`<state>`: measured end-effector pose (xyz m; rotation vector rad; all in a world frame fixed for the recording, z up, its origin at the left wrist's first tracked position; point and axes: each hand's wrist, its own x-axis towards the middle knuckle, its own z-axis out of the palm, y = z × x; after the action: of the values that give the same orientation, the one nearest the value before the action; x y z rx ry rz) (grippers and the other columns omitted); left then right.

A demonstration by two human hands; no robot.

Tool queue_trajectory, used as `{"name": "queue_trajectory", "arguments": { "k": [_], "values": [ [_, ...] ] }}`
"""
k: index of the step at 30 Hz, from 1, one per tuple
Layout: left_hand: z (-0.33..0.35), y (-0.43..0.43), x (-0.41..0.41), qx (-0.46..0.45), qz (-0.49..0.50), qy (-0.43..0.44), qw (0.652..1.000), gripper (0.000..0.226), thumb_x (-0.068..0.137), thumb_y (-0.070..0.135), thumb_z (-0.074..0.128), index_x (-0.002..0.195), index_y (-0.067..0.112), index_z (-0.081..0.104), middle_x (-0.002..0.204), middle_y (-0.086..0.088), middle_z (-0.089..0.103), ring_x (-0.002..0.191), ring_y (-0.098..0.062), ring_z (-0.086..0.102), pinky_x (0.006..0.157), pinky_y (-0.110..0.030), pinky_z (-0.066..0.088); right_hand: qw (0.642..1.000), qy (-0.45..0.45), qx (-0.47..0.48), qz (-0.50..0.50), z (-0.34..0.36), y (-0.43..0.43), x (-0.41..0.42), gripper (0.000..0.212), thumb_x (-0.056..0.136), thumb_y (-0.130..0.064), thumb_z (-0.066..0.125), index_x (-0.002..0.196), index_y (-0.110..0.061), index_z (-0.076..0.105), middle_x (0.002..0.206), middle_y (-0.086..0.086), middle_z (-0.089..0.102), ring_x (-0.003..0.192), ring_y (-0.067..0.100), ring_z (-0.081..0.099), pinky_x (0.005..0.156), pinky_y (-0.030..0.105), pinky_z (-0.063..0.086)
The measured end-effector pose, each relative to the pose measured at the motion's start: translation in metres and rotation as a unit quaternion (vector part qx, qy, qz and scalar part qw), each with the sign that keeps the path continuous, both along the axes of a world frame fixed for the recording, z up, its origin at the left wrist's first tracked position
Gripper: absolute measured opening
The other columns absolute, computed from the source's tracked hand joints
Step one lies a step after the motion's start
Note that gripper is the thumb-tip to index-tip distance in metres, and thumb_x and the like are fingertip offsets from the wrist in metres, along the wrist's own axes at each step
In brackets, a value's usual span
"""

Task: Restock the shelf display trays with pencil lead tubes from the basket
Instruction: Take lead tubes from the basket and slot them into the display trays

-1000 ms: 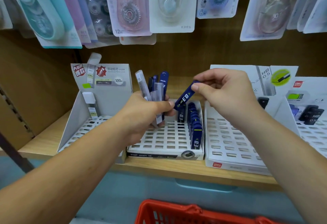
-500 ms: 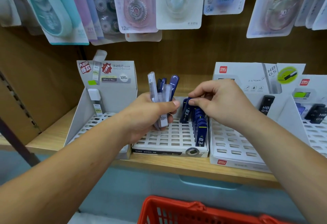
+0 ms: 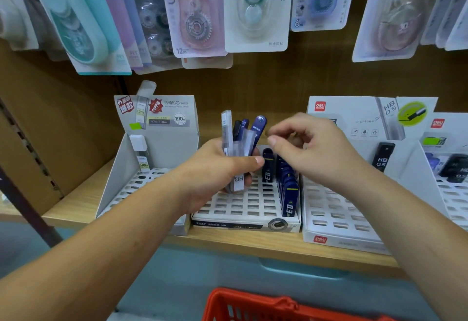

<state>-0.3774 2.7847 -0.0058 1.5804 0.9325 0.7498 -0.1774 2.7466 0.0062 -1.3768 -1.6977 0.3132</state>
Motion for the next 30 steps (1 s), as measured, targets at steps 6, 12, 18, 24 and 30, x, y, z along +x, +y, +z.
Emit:
{"name": "queue_trajectory", "arguments": {
  "k": [6, 12, 18, 24, 30],
  "values": [
    [0.007, -0.009, 0.005, 0.048, -0.038, 0.037, 0.997, 0.011, 0.095, 0.021, 0.074, 0.105, 0.016, 0.073, 0.095, -0.006, 0.077, 0.077, -0.015, 0.067, 0.078, -0.039, 0.053, 0.979, 0.203, -0.013, 0.002, 0.009, -0.002, -0.007, 0.008, 0.096, -0.016, 0.073, 0.093, -0.022, 0.077, 0.067, 0.000, 0.072, 0.049, 0.006, 0.061, 0.052, 0.031, 0.051],
    [0.006, -0.001, -0.006, 0.017, 0.083, 0.014, 0.996, 0.022, 0.093, 0.025, 0.076, 0.111, 0.014, 0.070, 0.098, -0.011, 0.074, 0.082, -0.022, 0.067, 0.077, -0.041, 0.054, 0.979, 0.201, 0.007, -0.024, 0.012, -0.007, 0.004, 0.019, 0.092, -0.016, 0.077, 0.111, -0.018, 0.074, 0.078, 0.001, 0.077, 0.066, 0.013, 0.073, 0.060, 0.026, 0.054],
    [0.004, -0.003, -0.009, 0.016, 0.065, 0.017, 0.998, 0.012, 0.093, 0.024, 0.076, 0.101, 0.016, 0.070, 0.083, -0.003, 0.069, 0.076, -0.020, 0.065, 0.070, -0.038, 0.049, 0.993, 0.110, -0.029, -0.009, 0.002, -0.006, -0.004, 0.016, 0.077, -0.022, 0.091, 0.084, -0.021, 0.077, 0.075, -0.007, 0.076, 0.071, 0.008, 0.072, 0.066, 0.022, 0.060],
    [-0.001, -0.007, -0.006, 0.029, 0.058, 0.036, 0.997, 0.009, 0.094, 0.022, 0.075, 0.097, 0.016, 0.070, 0.077, -0.004, 0.067, 0.070, -0.017, 0.064, 0.065, -0.035, 0.045, 0.995, 0.089, -0.036, -0.017, -0.010, 0.000, 0.000, 0.017, 0.077, -0.023, 0.091, 0.086, -0.025, 0.077, 0.075, -0.005, 0.073, 0.068, 0.003, 0.065, 0.067, 0.020, 0.056],
    [-0.002, -0.014, 0.008, 0.073, 0.054, 0.044, 0.995, 0.015, 0.091, 0.016, 0.079, 0.104, 0.013, 0.072, 0.081, -0.002, 0.076, 0.071, -0.011, 0.073, 0.063, -0.020, 0.055, 0.992, 0.125, 0.016, -0.031, -0.008, 0.002, -0.009, 0.006, 0.089, -0.021, 0.079, 0.086, -0.026, 0.080, 0.070, -0.006, 0.072, 0.063, 0.000, 0.063, 0.059, 0.015, 0.051]
  ]
}}
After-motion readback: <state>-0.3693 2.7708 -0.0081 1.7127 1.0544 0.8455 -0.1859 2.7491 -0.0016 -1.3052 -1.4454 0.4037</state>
